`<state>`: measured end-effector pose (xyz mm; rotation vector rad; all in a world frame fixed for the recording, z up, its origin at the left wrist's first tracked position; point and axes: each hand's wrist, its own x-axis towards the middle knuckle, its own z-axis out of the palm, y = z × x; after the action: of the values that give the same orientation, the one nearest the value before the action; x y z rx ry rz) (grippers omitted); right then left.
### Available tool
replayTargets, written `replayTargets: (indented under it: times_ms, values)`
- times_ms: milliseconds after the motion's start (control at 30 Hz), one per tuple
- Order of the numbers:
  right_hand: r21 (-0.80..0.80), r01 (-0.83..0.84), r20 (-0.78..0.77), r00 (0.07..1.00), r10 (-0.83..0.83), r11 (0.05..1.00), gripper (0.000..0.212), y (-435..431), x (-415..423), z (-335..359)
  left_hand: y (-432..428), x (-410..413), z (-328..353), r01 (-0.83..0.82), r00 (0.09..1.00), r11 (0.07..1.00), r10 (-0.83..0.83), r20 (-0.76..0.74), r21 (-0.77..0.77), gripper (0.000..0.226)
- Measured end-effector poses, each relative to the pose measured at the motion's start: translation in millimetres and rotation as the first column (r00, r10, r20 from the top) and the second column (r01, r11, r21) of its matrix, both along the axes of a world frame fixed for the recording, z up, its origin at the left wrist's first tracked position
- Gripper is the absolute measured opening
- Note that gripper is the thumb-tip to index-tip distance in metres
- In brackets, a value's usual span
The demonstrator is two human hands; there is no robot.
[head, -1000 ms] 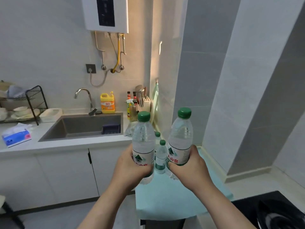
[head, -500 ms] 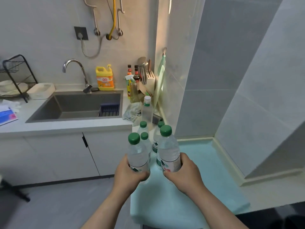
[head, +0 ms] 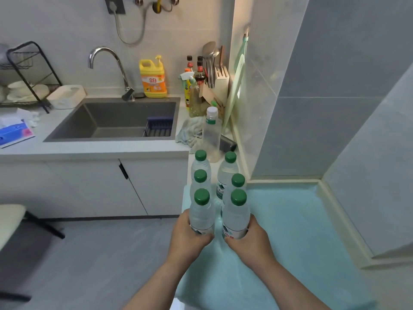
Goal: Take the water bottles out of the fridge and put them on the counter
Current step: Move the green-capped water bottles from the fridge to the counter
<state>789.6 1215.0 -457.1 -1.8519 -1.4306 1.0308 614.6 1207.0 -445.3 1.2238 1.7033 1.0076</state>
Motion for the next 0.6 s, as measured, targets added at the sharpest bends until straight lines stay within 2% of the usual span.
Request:
replayTargets:
  times_ms: [300,433,600]
  values:
    - [-0.057,-0.057,-0.050,0.997,0.055,0.997,0.059,1.0,14.9,-32.4,-2.6,-3.2,-23.5,-0.020,1.000,0.999,0.020,-0.001,-0.044,0.048]
    - [-0.066,-0.064,-0.062,0.996,0.060,0.996,0.062,0.9,16.0,-32.6,-2.5,-3.4,-23.5,0.005,1.000,0.999,-0.005,-0.002,-0.052,0.046]
    - [-0.057,-0.090,-0.075,0.994,0.085,0.994,0.073,-2.1,15.0,-24.6,-8.0,-12.3,-17.6,0.095,0.995,0.987,-0.097,-0.006,-0.130,0.073]
